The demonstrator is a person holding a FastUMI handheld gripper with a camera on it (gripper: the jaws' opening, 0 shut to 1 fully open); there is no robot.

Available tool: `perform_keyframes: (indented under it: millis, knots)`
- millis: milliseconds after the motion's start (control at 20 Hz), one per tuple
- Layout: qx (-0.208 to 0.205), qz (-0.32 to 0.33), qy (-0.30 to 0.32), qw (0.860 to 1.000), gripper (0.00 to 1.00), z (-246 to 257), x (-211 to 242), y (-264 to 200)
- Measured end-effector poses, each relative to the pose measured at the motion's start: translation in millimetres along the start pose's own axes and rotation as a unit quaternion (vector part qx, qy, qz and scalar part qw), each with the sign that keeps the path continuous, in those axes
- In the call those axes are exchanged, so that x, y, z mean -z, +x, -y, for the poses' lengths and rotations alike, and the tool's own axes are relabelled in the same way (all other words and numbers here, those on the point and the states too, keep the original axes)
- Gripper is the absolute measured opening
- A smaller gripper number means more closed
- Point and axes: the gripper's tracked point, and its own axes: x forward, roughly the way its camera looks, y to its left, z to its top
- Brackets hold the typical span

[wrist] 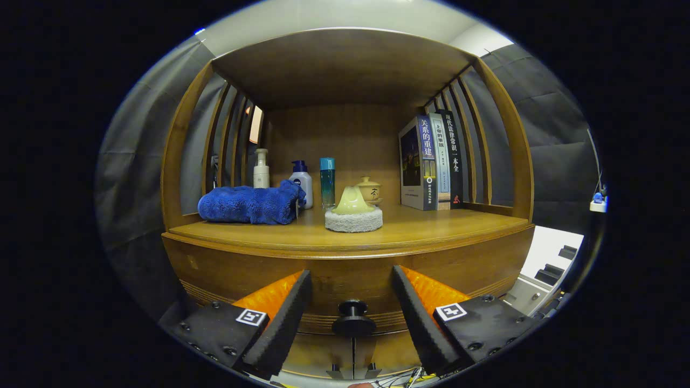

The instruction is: Pull open the drawer, take out the items inside it, and place them on the countertop above the cabinet.

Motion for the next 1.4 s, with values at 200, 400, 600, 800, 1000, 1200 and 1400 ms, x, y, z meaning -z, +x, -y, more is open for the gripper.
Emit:
perform_keyframes:
  millis: [200, 400, 600, 800, 1000, 1200, 1400]
  knots:
    - [-0.001, 0.002, -0.004, 1.000, 0.98, 0.3, -0.1, -1.8]
    - [-0.012, 0.017, 0.004, 1.000, 0.98, -8.3, -21.3, -13.3]
    - [-0.026, 0.039, -0.006, 0.999, 0.98, -17.9, -49.4, -45.4]
    - [-0.042, 0.042, -0.009, 0.998, 0.98, -24.7, -79.2, -96.1]
    - [-0.057, 0.064, -0.002, 0.996, 0.98, -28.3, -115.7, -154.0]
    - [-0.073, 0.077, 0.010, 0.994, 0.98, -28.0, -152.2, -209.2]
    - [-0.062, 0.105, 0.005, 0.992, 0.98, -11.3, -188.1, -250.6]
